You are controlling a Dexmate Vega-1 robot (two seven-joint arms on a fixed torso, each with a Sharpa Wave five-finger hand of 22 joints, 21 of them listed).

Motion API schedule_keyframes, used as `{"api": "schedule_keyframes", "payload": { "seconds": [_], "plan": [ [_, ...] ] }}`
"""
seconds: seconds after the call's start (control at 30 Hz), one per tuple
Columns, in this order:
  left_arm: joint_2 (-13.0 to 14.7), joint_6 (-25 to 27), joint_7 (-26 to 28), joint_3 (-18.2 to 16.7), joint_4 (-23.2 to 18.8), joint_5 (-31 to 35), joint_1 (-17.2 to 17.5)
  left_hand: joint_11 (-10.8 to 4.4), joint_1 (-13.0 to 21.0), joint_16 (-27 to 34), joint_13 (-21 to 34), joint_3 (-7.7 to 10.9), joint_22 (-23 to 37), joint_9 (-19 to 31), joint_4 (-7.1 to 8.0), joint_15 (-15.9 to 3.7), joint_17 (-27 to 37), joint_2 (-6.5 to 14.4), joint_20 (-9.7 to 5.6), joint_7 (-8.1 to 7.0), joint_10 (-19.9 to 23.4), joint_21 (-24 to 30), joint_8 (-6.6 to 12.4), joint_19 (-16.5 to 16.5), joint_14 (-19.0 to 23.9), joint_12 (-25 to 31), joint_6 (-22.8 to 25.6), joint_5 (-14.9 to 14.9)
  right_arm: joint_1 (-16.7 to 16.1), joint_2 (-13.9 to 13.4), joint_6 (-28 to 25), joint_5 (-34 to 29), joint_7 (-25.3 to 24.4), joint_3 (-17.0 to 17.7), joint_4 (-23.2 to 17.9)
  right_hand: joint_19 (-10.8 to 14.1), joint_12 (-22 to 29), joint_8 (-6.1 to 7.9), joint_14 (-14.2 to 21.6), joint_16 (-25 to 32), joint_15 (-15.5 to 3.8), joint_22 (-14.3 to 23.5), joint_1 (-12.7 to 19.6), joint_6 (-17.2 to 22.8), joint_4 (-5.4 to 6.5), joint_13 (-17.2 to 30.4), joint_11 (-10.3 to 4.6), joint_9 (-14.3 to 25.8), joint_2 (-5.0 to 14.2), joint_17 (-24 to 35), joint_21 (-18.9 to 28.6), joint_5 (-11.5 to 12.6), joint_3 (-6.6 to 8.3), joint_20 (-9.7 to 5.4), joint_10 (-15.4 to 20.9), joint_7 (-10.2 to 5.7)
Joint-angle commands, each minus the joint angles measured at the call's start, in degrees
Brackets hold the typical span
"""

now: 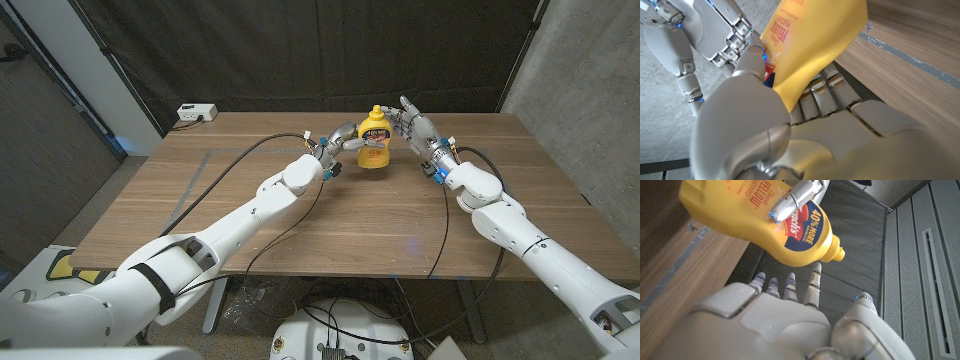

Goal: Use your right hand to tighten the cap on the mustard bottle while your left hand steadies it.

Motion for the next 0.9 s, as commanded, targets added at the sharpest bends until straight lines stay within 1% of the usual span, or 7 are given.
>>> {"api": "schedule_keyframes", "payload": {
  "seconds": [0.03, 0.33, 0.53, 0.63, 0.7, 0.83, 0.9],
  "plan": [
    [-0.7, -0.9, -0.4, 0.2, 0.9, -0.2, -0.1, -0.29, -1.7, 0.5, 0.1, 13.26, 0.1, 0.3, 12.75, -0.16, 0.1, 2.0, 0.07, 3.01, 1.0, -0.3, 0.26, 0.2, 0.9, 0.3, 3.4, -0.1, 1.8, 0.9, 0.0, -0.3, 1.4, -1.0, 1.4, -9.8, 0.1, 0.47, -0.7, 0.3, 0.02, 0.0, -0.2, 1.1, -0.04, 0.2, -0.10, 0.0, -0.46, 0.3, -0.1, 0.0, -0.31, 0.01, -0.4, -0.08],
    [-0.9, -0.9, -0.2, 0.2, 1.3, -0.2, -0.4, -0.14, -1.8, 0.4, 0.1, 13.47, 0.1, 0.3, 12.76, -0.12, 0.1, 2.0, 0.11, 2.99, 0.9, -0.4, 0.23, 0.2, 0.8, 0.3, 3.3, -0.1, 1.9, 0.9, 0.0, -0.2, 1.6, -1.1, 1.8, -9.9, 0.3, 0.90, -0.4, 0.6, 0.08, 0.1, -0.4, 2.4, 0.06, 0.2, 0.03, -0.1, -0.46, 0.3, -0.2, 0.1, -0.38, -0.06, 0.0, -0.41],
    [-1.0, -1.3, 0.2, 0.0, 1.7, -0.1, -0.4, -0.15, -1.9, 0.4, 0.1, 13.60, 0.1, 0.3, 12.74, -0.13, 0.1, 2.0, 0.14, 3.04, 0.9, -0.4, 0.30, 0.3, 0.7, 0.2, 3.5, -0.1, 1.7, 0.8, -0.2, -0.1, 1.5, -1.0, 1.8, -9.9, 0.7, 1.22, 0.0, 0.8, 0.13, 0.1, -0.6, 3.5, 0.16, 0.2, -0.17, -0.2, -0.44, 0.3, -0.1, 0.1, -0.45, -0.08, 0.7, -0.25],
    [-1.0, -1.2, 0.6, -0.2, 1.7, -0.1, -0.4, -0.18, -1.9, 0.4, 0.1, 13.66, 0.1, 0.3, 12.74, -0.04, 0.1, 2.0, 0.13, 3.00, 0.9, -0.4, 0.29, 0.2, 0.7, 0.3, 3.5, -0.1, 1.5, 0.6, -0.1, -0.1, 1.4, -0.9, 1.6, -9.9, 0.8, 1.60, 0.1, 0.9, 0.13, 0.1, -0.6, 4.6, 0.21, 0.2, -0.34, -0.2, -0.39, 0.3, -0.1, 0.1, -0.47, -0.12, 1.0, -0.42],
    [-1.0, -0.9, 1.1, -0.3, 1.4, 0.0, -0.3, -0.22, -1.9, 0.4, 0.1, 13.71, 0.1, 0.3, 12.72, -0.01, 0.1, 1.9, 0.12, 3.02, 0.9, -0.4, 0.29, 0.3, 0.7, 0.2, 3.5, -0.1, 1.3, 0.5, -0.2, -0.1, 1.2, -0.8, 1.4, -9.9, 0.9, 2.02, 0.4, 0.9, 0.14, 0.1, -0.7, 5.8, 0.26, 0.2, -0.25, -0.2, -0.36, 0.3, -0.1, 0.2, -0.50, -0.12, 1.1, -0.25],
    [-1.0, -0.5, 1.4, -0.6, 1.4, -0.2, -0.3, -0.21, -1.9, 0.4, 0.1, 13.79, 0.1, 0.3, 12.70, -0.19, 0.1, 1.9, 0.13, 3.02, 1.1, -0.4, 0.27, 0.3, 0.7, 0.3, 3.4, -0.1, 0.9, 0.2, -0.4, 0.0, 0.7, -0.5, 1.1, -9.8, 1.0, 2.73, 0.5, 1.0, 0.16, 0.1, -0.8, 7.7, 0.33, 0.2, -0.36, 0.0, -0.23, 0.3, -0.1, 0.2, -0.50, -0.06, 1.3, -1.32],
    [-1.2, -0.7, 0.4, -1.0, 1.8, -1.7, -0.3, -0.24, -2.0, 0.4, 0.1, 13.83, 0.1, 0.3, 12.70, -0.18, 0.1, 1.9, 0.15, 2.99, 1.1, -0.4, 0.26, 0.3, 0.8, 0.3, 3.4, -0.1, 0.7, 0.1, -0.4, -0.2, 0.5, -0.5, 0.9, -9.9, 1.1, 2.99, 0.5, 1.0, 0.21, 0.1, -0.8, 8.4, 0.36, 0.2, -0.39, 0.0, -0.19, 0.3, -0.1, 0.2, -0.50, -0.04, 1.4, -1.76]
  ]
}}
